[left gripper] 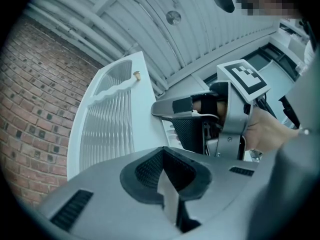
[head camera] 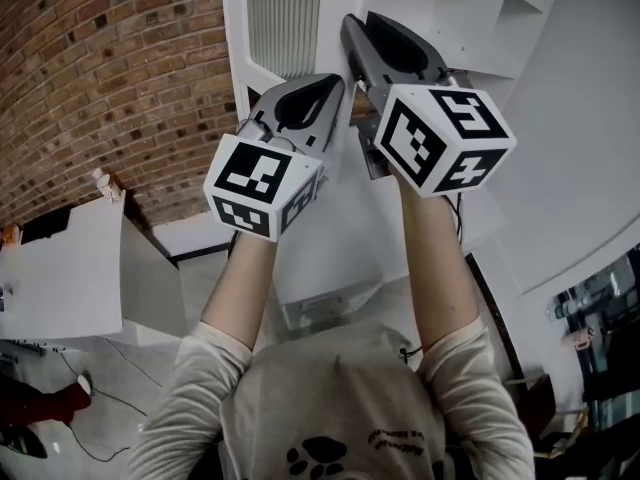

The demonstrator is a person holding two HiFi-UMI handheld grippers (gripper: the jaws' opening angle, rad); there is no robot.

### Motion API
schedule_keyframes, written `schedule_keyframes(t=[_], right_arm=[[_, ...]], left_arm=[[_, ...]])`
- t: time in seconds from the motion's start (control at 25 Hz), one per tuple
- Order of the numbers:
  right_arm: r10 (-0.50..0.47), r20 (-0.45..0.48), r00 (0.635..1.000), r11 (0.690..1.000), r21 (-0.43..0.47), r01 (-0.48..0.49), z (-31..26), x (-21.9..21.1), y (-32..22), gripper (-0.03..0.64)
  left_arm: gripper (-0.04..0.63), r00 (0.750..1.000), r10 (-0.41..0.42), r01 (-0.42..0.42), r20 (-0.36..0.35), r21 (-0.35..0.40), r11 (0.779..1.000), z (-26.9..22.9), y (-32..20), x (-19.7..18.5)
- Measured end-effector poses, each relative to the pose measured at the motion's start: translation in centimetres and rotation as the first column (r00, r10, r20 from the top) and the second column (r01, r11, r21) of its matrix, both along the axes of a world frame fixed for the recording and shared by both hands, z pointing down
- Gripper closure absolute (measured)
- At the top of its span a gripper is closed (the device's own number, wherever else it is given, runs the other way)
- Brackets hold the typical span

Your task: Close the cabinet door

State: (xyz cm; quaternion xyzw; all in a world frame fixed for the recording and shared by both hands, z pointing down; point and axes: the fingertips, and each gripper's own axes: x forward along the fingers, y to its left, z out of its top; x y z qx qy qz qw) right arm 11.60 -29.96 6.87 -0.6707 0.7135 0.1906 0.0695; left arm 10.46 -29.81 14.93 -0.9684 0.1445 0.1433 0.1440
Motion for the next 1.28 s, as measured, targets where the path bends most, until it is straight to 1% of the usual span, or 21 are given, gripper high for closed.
schedule_keyframes(t=[0.2, 0.28, 0.44, 0.6, 0.72, 0.96, 1.28], right_arm=[[-0.043, 0.031, 0.999, 0.999, 0.005, 0.043, 0.2, 2.6, -0.5, 0.531], [-0.079, 0.035, 0.996, 0.997, 0.012, 0.079, 0.0, 3.8, -1.0, 0.531], [-0.129, 0.005, 0.992, 0.992, -0.001, 0.129, 0.1, 6.0, -2.2, 0.526], [-0.197, 0.009, 0.980, 0.980, -0.002, 0.197, 0.1, 8.0, -2.9, 0.525], [-0.219, 0.007, 0.976, 0.976, 0.000, 0.219, 0.1, 9.6, -3.8, 0.522], [-0.275, 0.000, 0.961, 0.961, 0.007, 0.275, 0.1, 11.5, -5.4, 0.518], [-0.325, 0.022, 0.945, 0.946, 0.009, 0.325, 0.3, 13.7, -7.4, 0.515]], left_arm=[[0.589, 0.999, -0.026, 0.026, 0.024, -0.004, 1.000, 0.9, -1.0, 2.3], [0.589, 0.999, -0.036, 0.036, 0.028, 0.000, 0.999, 1.1, -1.5, 3.4], [0.589, 0.998, -0.059, 0.059, 0.025, -0.005, 0.998, 1.2, -2.9, 5.6], [0.589, 0.996, -0.082, 0.082, 0.023, 0.013, 0.997, 1.4, -3.6, 7.4], [0.589, 0.994, -0.111, 0.110, 0.024, 0.017, 0.994, 1.5, -4.7, 8.6], [0.589, 0.989, -0.145, 0.145, 0.029, 0.009, 0.989, 2.1, -6.4, 10.3], [0.589, 0.984, -0.175, 0.175, 0.039, 0.013, 0.985, 2.4, -8.0, 11.6]])
